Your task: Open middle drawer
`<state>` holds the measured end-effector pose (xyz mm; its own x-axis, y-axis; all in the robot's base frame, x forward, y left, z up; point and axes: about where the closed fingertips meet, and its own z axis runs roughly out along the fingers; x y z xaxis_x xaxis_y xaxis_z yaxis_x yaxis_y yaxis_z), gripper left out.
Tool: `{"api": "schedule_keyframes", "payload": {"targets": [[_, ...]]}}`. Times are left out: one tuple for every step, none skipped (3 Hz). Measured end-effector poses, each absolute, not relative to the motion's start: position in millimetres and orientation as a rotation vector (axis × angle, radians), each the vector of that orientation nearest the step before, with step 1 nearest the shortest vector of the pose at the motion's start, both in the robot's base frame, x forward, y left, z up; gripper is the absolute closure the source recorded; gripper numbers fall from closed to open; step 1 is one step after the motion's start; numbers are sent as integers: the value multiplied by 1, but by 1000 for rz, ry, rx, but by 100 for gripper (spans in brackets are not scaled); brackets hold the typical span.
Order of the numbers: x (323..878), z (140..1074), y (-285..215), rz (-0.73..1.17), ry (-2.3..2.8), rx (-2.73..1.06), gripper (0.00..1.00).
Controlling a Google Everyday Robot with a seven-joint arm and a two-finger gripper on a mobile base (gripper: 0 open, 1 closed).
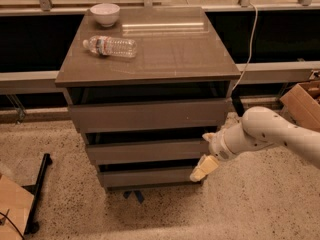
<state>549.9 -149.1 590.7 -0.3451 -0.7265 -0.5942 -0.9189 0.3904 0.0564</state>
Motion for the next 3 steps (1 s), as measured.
{"api": "schedule_keyframes", "payload": {"targets": [[571, 552, -146, 578, 2182, -1361, 0], [592, 522, -142, 629, 2179, -1328, 0], [615, 499, -139, 660, 2171, -1316, 0]]}}
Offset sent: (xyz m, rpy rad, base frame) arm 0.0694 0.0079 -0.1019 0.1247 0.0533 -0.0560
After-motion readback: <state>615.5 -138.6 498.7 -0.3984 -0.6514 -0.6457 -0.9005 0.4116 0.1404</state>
